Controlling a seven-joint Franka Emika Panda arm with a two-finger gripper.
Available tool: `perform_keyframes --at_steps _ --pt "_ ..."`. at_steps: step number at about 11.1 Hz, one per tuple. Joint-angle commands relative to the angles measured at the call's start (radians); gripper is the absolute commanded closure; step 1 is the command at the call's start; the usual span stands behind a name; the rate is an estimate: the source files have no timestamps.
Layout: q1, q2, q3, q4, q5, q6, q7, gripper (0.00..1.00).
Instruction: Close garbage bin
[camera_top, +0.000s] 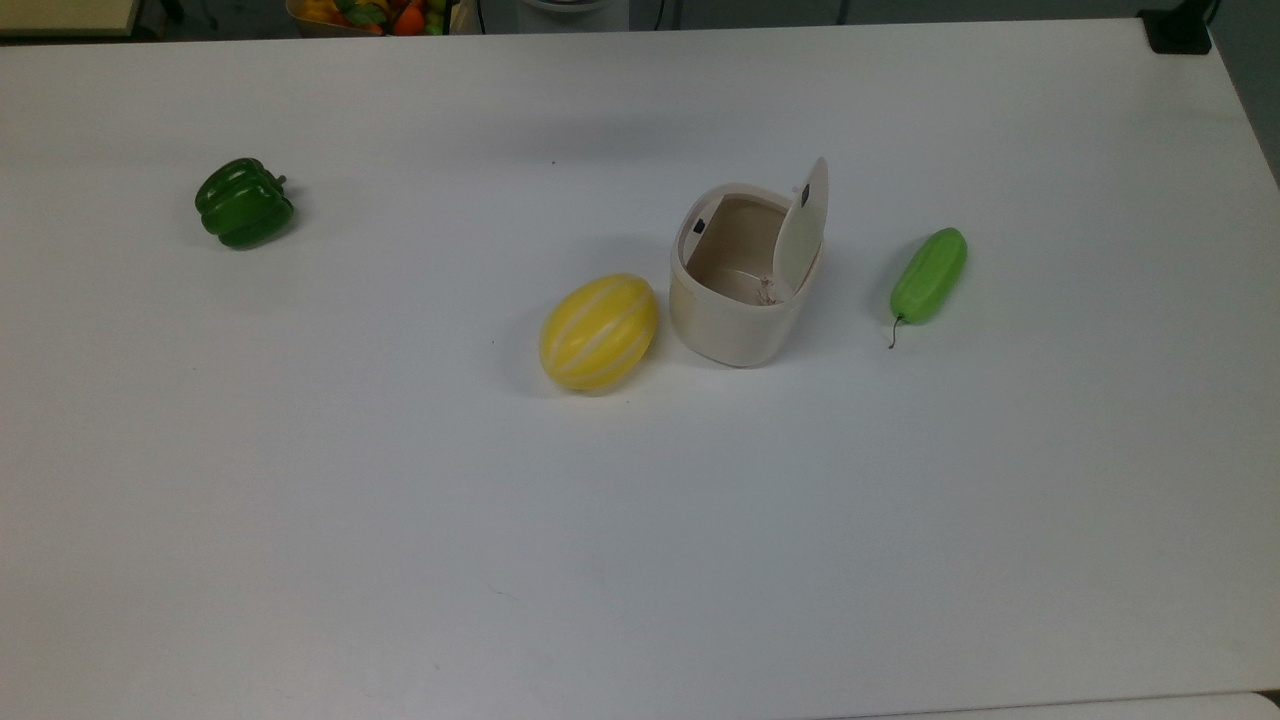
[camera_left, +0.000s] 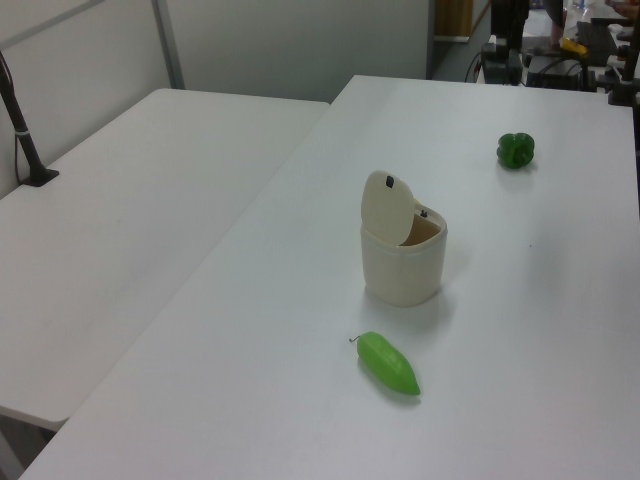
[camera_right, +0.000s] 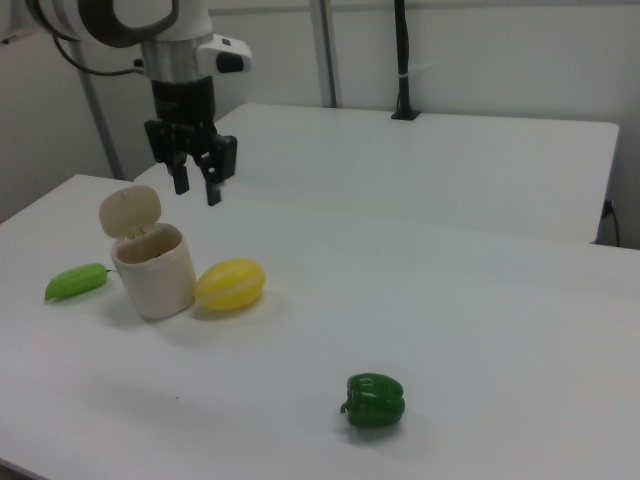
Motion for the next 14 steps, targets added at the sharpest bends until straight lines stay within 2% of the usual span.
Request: perform_keyframes --at_steps 1,2,3,5,7,10,12,14 --pt "0.026 0.000 -0.002 0.006 0.123 0.000 -0.150 0.89" --pt "0.052 0.012 0.002 0.006 0.172 0.047 -0.216 0.90" --pt "0.083 0.028 0.004 0.008 0.176 0.088 -0.238 0.90" --pt "0.167 0.057 0.005 0.012 0.182 0.214 -0.238 1.00" --pt "0.225 0.107 0.005 0.014 0.208 0.359 -0.243 1.00" --pt "0.285 0.144 0.010 0.014 0.311 0.528 -0.324 1.00" --pt "0.316 0.157 0.022 0.014 0.314 0.550 -0.403 1.00" --pt "0.330 0.190 0.038 0.012 0.314 0.550 -0.420 1.00"
